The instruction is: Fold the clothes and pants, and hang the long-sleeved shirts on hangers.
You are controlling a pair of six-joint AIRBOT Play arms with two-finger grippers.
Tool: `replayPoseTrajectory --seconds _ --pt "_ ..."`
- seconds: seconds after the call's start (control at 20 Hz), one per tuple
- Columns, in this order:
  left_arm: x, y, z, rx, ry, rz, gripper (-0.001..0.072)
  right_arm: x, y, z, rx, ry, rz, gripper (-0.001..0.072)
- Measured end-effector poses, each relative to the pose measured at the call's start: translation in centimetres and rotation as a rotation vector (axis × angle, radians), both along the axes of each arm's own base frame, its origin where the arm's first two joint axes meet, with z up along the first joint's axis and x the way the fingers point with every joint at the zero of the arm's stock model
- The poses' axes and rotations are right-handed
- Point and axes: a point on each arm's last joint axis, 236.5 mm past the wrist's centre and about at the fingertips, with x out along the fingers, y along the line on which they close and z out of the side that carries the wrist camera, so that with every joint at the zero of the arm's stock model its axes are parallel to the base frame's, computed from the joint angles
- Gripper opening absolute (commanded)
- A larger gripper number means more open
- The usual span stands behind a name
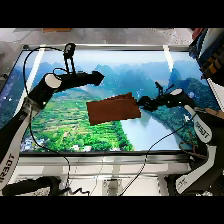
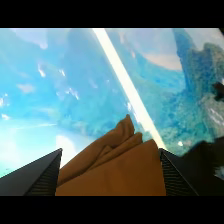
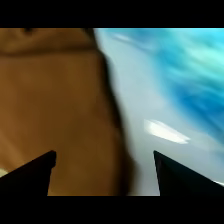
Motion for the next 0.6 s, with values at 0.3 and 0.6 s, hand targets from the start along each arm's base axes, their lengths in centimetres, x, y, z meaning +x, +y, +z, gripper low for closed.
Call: replayPoseTrajectory --seconds 0.3,0.6 --pt "-0.1 0.2 0.0 0.002 0.005 -0.003 0.0697 -0.4 5.2 -1.6 -0.036 0.070 0.043 0.0541" --pt "-0.1 0.2 -0.1 0.003 0.007 -0.003 0.0689 -2.3 9.5 -2.3 -0.104 0.035 0.201 0.0010"
